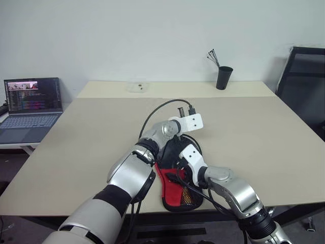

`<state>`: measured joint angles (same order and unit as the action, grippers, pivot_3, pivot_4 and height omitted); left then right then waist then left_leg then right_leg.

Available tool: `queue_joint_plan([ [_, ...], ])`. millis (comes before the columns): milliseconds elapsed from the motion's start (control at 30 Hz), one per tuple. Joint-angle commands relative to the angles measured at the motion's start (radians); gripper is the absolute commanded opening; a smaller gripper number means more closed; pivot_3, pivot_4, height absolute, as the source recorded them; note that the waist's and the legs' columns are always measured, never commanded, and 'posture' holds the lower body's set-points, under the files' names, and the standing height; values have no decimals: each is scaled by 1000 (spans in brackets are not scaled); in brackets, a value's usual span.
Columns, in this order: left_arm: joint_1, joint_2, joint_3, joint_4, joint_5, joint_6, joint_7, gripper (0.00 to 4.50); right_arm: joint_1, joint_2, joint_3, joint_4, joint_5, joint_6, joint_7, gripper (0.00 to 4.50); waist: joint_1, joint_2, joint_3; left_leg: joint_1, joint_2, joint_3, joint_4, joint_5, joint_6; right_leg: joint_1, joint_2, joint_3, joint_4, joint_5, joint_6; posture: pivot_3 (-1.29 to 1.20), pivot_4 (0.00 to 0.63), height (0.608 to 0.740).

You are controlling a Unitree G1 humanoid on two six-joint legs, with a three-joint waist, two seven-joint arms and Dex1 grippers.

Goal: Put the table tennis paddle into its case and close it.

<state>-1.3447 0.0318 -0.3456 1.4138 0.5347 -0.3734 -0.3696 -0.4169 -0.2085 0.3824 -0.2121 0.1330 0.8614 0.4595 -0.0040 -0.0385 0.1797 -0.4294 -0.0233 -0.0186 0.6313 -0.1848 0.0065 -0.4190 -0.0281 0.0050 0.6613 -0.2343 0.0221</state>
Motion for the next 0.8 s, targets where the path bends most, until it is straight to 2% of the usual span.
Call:
queue_joint_plan([
  [33, -30, -63, -4, -60, -19, -124, -56, 42, 32, 7, 42, 73, 4, 62, 12, 4500, 4, 0, 0, 0, 0, 0, 0, 0, 0, 0, 0, 0, 0, 0, 0, 0, 150, 740],
  [367, 20, -54, -3, -50, -13, -99, -128, 42, 13, 19, 39, 106, -2, 40, 12, 4500, 2, 2, -2, 0, 0, 0, 0, 0, 0, 0, 3, 1, 0, 0, 0, 0, 150, 740],
  [600, 19, -19, 15, -51, -28, -39, -109, 2432, -3, 22, 43, 129, -8, 22, 19, 4500, -3, 2, -2, 5, 1, 1, 0, 0, 0, 5, 5, 1, 0, 0, 0, 0, 150, 740],
  [733, 17, 7, 62, -58, -86, -48, -174, 3926, -21, 16, 39, 152, -13, 7, 32, 4500, -5, 2, -2, 11, 1, 1, -1, 0, 0, 11, 5, 1, -1, 0, 0, 0, 150, 740],
  [767, 15, 14, 77, -60, -102, -49, -188, 4231, -26, 15, 36, 157, -13, 6, 36, 4500, -5, 2, -2, 12, 1, 1, -1, 0, 0, 12, 5, 1, -1, 0, 0, 0, 150, 740],
  [800, 13, 22, 93, -64, -120, -50, -205, 4231, -31, 15, 32, 161, -12, 5, 39, 4500, -5, 2, -2, 13, 2, 1, -1, 0, 0, 12, 5, 1, -2, 0, 0, 0, 150, 740],
])
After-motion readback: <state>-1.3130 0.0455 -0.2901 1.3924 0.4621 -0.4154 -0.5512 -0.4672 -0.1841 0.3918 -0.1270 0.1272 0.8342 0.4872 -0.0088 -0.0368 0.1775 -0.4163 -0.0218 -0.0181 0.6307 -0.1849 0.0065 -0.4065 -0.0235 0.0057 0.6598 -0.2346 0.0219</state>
